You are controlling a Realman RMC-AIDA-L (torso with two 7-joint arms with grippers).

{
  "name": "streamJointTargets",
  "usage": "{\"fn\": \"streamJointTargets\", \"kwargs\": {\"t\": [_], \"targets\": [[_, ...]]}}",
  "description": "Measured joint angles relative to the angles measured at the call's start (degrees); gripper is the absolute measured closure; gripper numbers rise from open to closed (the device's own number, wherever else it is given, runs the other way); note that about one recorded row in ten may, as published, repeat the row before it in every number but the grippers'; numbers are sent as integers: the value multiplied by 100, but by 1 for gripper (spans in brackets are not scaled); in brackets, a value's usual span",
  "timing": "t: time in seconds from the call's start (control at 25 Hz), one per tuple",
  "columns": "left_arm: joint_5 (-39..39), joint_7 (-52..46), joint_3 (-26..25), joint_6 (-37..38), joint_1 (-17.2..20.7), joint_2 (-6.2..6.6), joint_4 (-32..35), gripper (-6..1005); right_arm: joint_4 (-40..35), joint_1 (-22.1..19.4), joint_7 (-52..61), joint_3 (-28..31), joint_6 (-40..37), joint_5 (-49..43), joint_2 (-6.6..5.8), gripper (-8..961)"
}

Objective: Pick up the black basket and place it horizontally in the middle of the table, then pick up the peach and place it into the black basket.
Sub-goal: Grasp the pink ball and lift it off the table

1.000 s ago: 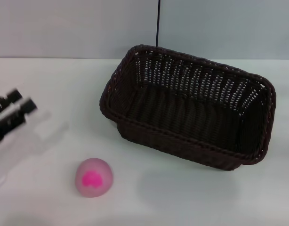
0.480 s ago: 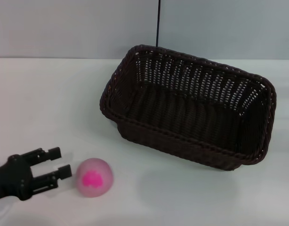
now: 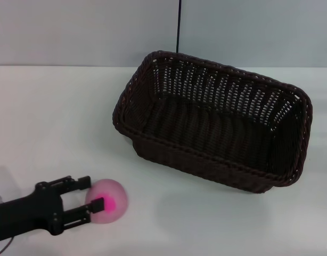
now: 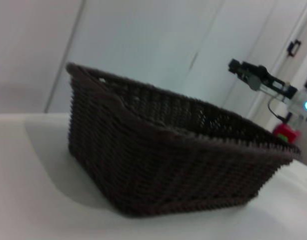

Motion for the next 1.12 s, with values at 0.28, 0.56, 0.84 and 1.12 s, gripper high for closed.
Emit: {"fn": "streamJointTargets", "kwargs": {"t": [0.28, 0.56, 0.84, 1.12], "targets": [[389, 56, 8, -201, -238, -73, -131, 323, 59, -12, -61, 14, 26, 20, 3, 682], [321, 136, -120, -353, -266, -87, -244, 479, 61, -63, -71, 17, 59, 21, 30, 682], [240, 153, -123, 108, -367, -58, -318, 804, 61, -118, -73, 17, 111, 20, 44, 682], [-363, -222, -124, 1136, -710, 12, -339, 859, 63, -135, -106, 17, 161, 20, 67, 682]]}}
